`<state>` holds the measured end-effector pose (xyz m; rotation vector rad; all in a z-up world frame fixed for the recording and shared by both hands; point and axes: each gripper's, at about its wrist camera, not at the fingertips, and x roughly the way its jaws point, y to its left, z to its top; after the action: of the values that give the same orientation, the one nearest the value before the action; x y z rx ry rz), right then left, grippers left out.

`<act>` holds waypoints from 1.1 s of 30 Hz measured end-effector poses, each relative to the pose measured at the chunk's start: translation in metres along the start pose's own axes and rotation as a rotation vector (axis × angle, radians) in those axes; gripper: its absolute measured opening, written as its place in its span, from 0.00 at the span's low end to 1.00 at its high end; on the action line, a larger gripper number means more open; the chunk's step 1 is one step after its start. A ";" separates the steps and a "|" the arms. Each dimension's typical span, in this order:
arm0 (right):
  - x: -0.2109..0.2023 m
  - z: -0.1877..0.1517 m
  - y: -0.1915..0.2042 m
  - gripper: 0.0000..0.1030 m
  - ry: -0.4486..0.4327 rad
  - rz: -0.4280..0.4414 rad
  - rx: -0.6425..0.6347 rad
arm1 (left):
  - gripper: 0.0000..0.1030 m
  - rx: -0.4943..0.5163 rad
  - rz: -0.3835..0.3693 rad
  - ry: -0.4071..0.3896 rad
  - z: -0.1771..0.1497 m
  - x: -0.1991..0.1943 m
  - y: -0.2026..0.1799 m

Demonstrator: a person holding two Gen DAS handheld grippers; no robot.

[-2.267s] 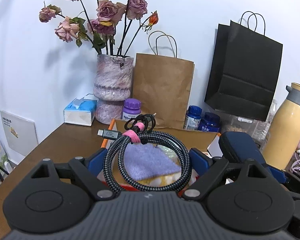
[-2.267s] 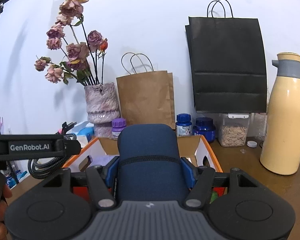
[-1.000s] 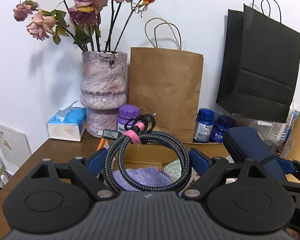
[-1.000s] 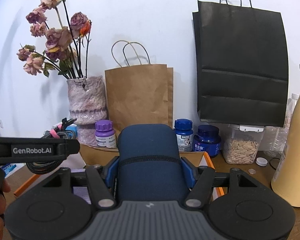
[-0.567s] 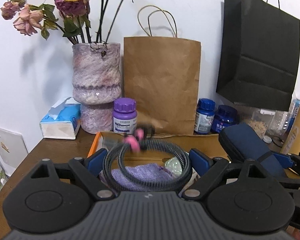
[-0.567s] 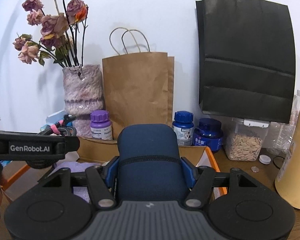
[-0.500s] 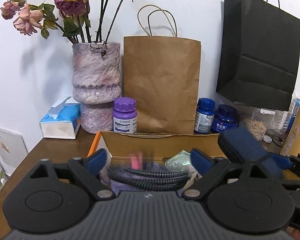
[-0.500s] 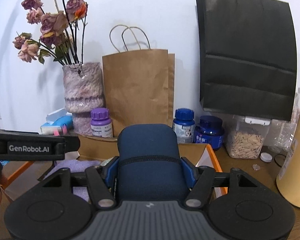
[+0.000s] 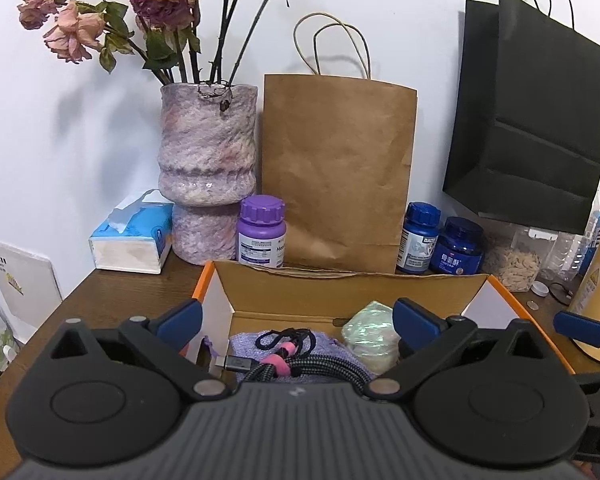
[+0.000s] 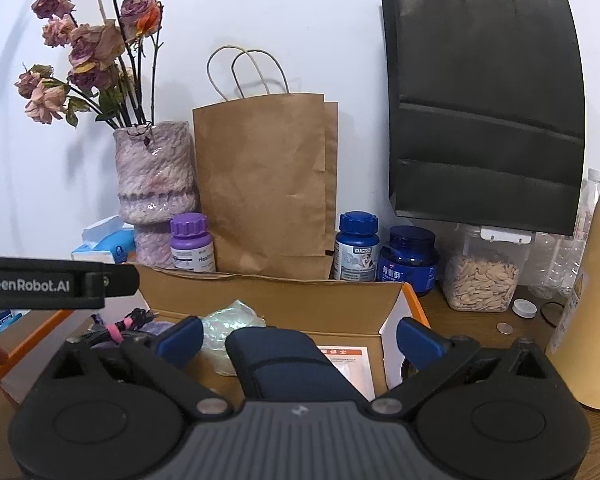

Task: Flip cup upright
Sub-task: 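Lower the cable and case into the box and open both tools, then withdraw both tools from the box toward the white cap and tape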

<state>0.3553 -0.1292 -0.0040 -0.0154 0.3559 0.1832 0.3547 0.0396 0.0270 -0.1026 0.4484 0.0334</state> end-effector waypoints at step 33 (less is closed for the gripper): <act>-0.100 -0.047 0.011 1.00 -0.047 -0.012 -0.026 | 1.00 -0.022 0.039 -0.031 -0.045 -0.096 0.020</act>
<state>0.2450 -0.1383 -0.0135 -0.0387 0.3061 0.1759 0.2478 0.0543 0.0265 -0.1148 0.4192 0.0787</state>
